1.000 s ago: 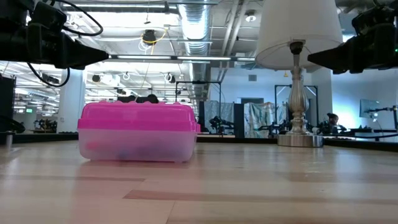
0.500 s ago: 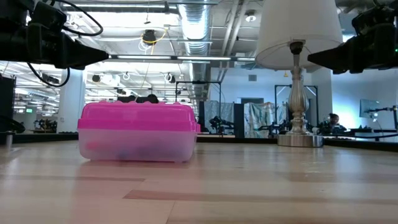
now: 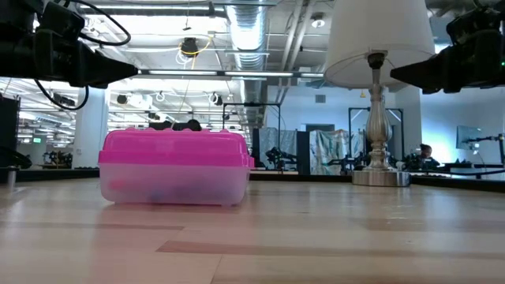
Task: Pick & place school supplies into a supply box
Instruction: Return to Home Position
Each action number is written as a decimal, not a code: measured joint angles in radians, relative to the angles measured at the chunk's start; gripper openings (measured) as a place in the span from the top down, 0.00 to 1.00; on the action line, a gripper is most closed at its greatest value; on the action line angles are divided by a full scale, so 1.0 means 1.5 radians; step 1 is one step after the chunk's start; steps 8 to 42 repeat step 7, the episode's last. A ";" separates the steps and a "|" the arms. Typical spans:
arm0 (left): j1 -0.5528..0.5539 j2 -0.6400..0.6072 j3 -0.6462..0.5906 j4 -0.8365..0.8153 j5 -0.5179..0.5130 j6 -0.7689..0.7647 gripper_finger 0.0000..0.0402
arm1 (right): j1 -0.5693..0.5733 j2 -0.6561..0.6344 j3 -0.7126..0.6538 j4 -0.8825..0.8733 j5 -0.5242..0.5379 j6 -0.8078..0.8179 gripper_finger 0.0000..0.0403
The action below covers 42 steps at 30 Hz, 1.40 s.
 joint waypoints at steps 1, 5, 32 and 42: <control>0.000 0.000 0.000 0.000 0.000 0.003 0.76 | 0.000 0.000 0.000 0.000 0.000 0.000 1.00; 0.000 0.000 0.000 0.000 0.000 -0.002 0.76 | 0.000 0.000 0.000 0.000 0.000 0.000 1.00; 0.000 0.000 0.000 0.000 0.000 -0.003 0.76 | 0.000 0.000 0.000 0.000 0.000 0.000 1.00; 0.000 0.000 0.000 0.000 0.000 -0.003 0.76 | 0.000 0.000 0.000 0.000 0.000 0.000 1.00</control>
